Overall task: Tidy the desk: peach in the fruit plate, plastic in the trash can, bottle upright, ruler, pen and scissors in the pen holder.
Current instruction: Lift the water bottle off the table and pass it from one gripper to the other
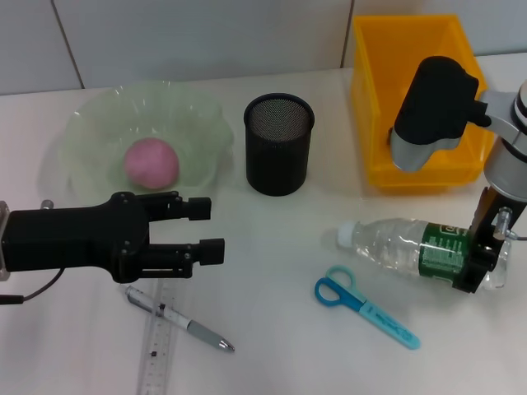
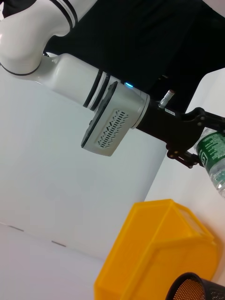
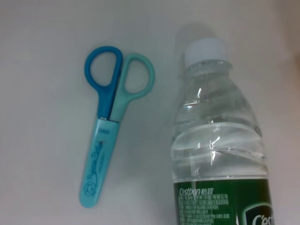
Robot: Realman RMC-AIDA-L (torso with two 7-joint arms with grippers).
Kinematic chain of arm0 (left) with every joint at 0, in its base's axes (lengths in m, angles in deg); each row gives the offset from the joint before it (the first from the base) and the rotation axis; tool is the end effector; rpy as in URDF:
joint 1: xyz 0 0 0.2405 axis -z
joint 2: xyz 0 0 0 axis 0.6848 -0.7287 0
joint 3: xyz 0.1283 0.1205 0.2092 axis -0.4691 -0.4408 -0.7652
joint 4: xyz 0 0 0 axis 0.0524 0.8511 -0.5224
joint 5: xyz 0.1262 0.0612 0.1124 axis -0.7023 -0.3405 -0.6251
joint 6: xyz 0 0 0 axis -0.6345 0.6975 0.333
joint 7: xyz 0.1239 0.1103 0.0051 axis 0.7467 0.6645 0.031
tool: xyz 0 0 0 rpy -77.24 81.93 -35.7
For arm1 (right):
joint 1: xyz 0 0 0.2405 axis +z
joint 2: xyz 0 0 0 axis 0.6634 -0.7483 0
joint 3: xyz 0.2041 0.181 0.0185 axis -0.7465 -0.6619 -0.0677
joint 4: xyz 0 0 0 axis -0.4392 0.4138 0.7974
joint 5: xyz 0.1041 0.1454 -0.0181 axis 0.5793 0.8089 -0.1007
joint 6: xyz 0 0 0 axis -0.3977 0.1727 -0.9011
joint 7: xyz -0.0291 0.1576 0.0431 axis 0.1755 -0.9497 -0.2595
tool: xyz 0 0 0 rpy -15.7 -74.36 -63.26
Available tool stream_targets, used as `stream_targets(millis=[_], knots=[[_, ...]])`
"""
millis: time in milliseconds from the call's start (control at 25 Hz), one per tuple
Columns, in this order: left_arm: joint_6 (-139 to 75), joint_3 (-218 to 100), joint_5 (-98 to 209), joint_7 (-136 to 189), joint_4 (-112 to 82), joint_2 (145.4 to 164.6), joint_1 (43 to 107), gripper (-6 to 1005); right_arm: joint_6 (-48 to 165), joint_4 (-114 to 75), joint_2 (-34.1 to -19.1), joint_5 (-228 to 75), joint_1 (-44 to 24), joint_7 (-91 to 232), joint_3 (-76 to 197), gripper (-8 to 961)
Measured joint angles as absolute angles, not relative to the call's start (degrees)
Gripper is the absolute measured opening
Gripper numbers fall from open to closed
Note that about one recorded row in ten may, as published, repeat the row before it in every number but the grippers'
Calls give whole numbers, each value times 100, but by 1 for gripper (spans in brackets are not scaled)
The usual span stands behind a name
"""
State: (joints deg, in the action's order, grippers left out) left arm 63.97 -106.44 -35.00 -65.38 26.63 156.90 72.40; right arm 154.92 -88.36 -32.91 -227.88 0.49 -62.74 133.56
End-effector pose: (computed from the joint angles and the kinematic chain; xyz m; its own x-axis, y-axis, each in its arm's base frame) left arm -0.2047 0.2895 -0.0117 0.7367 0.4151 0.5338 0.3823 -0.9068 0.1776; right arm 0.2327 0.3297 -0.0057 0.5875 -0.5057 0.6317 -0.3293 -0.8625 -0.3842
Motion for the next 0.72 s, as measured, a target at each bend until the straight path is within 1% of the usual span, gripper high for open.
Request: stream_targets(millis=[320,720], knots=[[6398,-10644,-3482,-6513,2657,15689,7232,784,15535,-8518,-3290,-22858,210,-6180,13381,763],[6397,-10644,-3482,-6522,2657,15687,7249,783,15665,-8636,-3291,-22862,270,-6167,13393,763]])
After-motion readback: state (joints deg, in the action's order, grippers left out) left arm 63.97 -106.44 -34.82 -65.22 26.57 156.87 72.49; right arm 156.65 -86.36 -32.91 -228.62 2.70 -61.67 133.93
